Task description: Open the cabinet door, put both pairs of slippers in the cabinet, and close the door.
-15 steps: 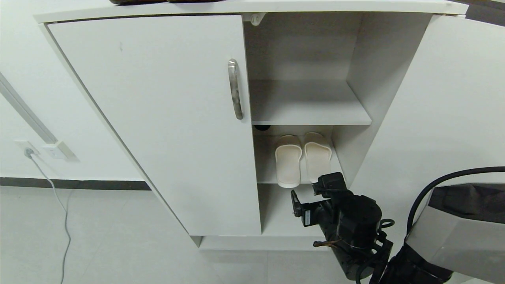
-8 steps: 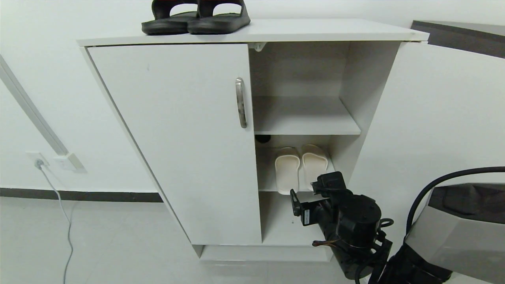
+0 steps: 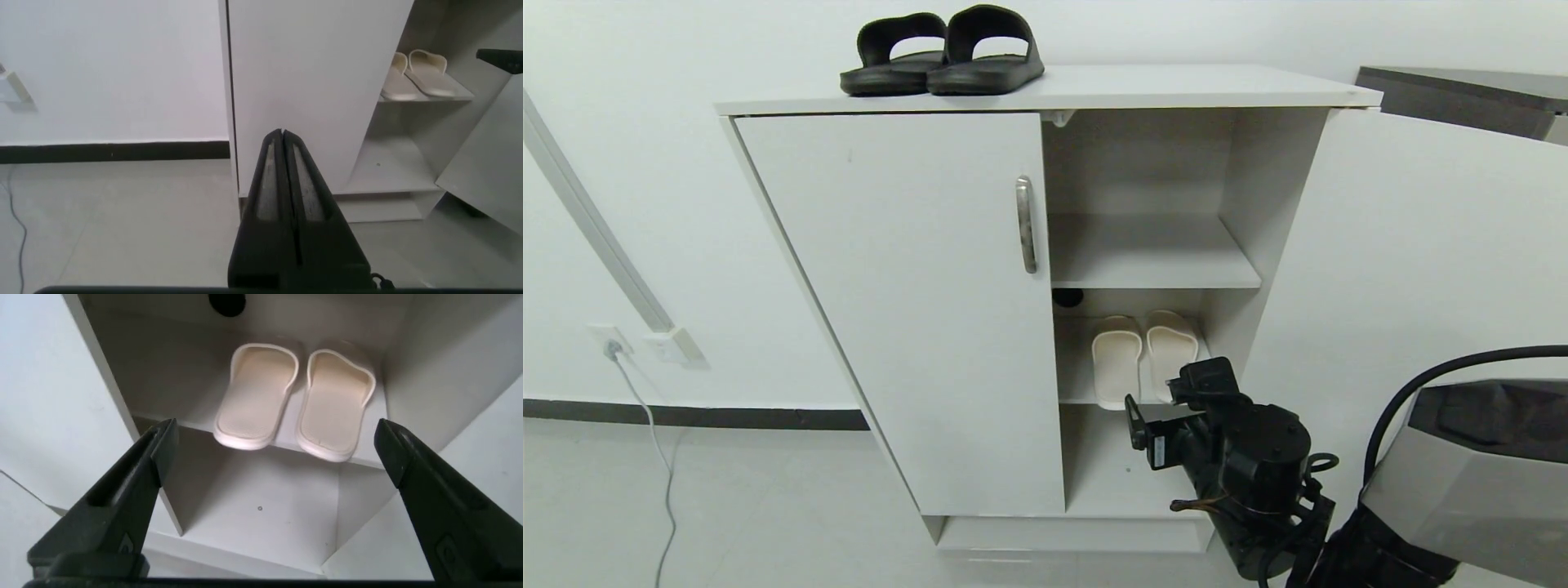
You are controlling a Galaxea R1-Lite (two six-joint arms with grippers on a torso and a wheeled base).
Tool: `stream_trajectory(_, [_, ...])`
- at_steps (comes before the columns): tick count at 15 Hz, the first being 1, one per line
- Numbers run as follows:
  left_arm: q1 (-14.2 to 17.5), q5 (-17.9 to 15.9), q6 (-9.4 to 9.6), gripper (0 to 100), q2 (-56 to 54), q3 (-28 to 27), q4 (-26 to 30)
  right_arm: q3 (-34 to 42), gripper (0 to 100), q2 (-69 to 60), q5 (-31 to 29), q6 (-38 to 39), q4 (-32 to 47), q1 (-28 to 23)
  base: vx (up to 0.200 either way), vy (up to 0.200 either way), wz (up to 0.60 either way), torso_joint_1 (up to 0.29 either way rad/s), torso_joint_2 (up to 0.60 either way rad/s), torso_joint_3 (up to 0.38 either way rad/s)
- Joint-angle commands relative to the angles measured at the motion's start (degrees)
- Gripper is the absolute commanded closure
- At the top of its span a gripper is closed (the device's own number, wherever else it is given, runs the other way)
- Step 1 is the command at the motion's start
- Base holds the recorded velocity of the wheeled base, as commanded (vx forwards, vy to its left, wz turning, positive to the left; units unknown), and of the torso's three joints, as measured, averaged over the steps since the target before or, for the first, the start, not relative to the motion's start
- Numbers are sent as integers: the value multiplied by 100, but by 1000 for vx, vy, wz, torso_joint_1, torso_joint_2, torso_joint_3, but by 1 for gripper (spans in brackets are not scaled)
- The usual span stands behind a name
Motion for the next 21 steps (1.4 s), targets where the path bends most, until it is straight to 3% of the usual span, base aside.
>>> stream_trajectory(1, [1,-2,-1,100,-2,0,-1,38,0,16,0,-19,-6,2,0,0,0,0,0,0])
stream_trajectory(19, [1,7,-1,100,-2,0,-1,135,0,148,123,-98,-190,-6,0,200,0,3,1,2])
stream_trajectory(21, [1,7,16,100,-2,0,-1,144,0,157,141,-116,-340,-6,0,0,0,0,0,0])
